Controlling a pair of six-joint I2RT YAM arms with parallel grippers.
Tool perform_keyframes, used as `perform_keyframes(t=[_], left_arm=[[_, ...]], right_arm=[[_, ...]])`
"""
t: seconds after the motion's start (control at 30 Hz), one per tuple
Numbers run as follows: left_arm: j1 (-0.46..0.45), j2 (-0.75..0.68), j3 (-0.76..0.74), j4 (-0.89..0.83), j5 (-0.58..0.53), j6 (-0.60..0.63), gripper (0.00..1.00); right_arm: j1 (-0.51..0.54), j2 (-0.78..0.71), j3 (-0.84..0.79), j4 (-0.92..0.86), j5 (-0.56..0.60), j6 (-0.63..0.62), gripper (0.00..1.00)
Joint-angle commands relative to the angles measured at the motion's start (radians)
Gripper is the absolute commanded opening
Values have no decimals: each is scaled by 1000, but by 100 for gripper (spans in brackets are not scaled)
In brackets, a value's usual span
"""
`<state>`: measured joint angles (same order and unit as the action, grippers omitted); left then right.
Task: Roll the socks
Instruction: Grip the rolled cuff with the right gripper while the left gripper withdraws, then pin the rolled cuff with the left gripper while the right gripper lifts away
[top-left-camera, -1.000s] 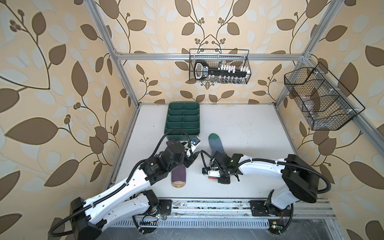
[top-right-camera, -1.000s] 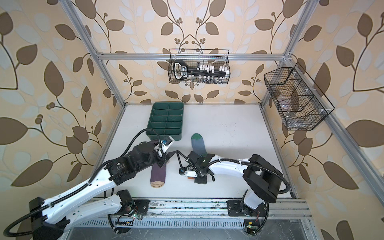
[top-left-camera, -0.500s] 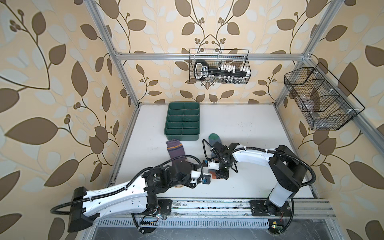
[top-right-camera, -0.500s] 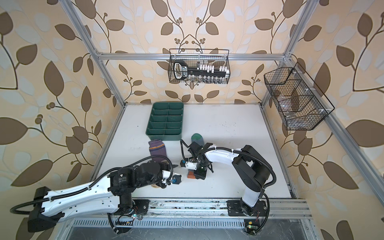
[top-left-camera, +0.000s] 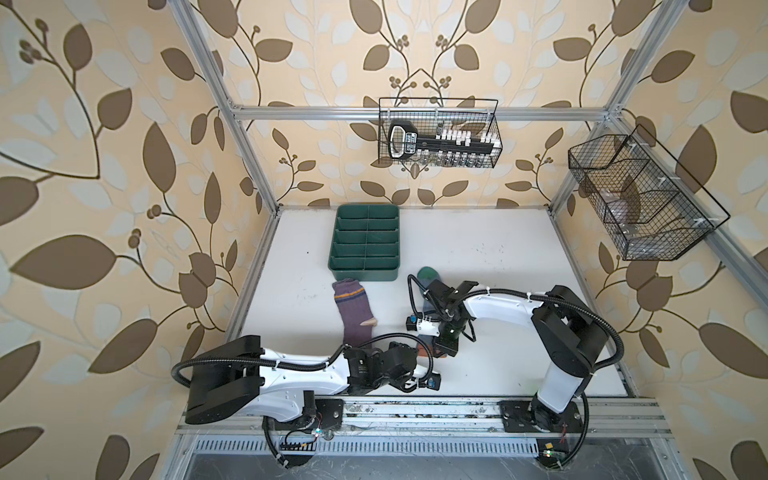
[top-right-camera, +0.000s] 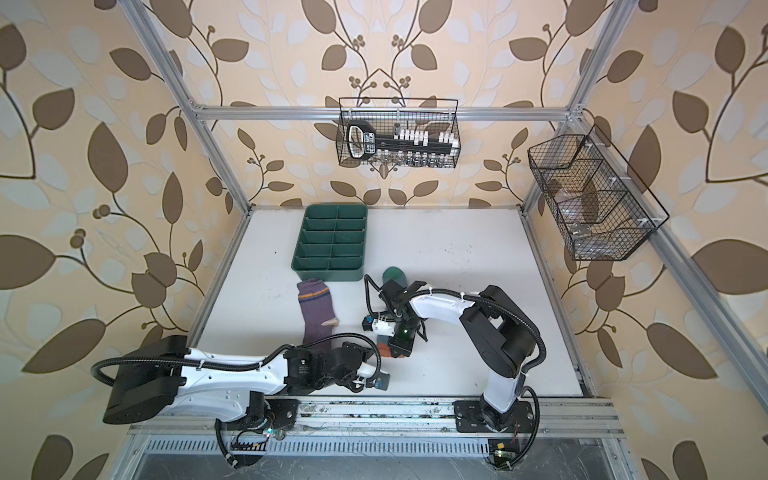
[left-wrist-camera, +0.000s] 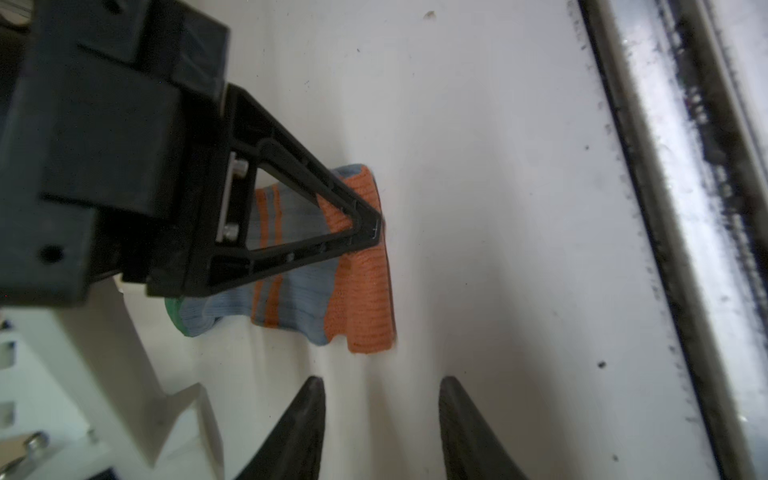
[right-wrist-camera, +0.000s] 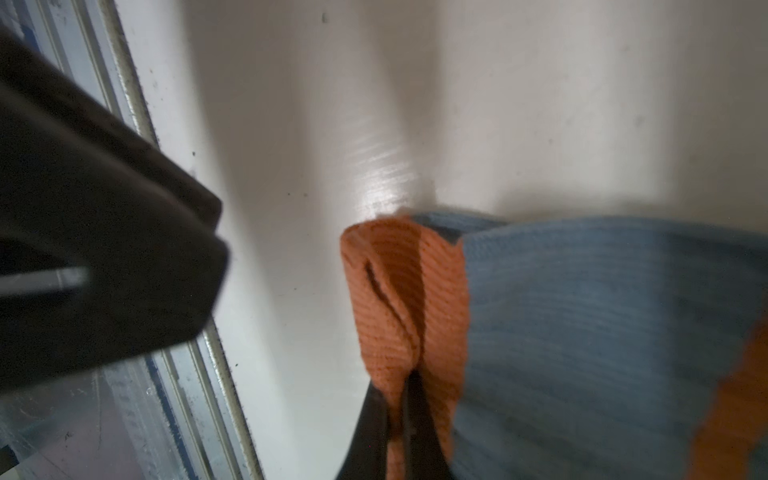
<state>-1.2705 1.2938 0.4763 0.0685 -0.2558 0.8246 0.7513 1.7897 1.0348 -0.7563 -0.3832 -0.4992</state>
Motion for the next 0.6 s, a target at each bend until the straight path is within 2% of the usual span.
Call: perform_keyframes(t=[0.0,0.33,0.57], left_arm=[[-7,47,35,114,-17,-21,43],[-9,216,77,161,-36,-94,36],[-9,291,93,175,-56,-130,17]], right_arm=[[-12,63,-30,24,95,-36,0],[-15,62,-31,35,92,-32,0],[-15,49,-34,41,95,-29,0]])
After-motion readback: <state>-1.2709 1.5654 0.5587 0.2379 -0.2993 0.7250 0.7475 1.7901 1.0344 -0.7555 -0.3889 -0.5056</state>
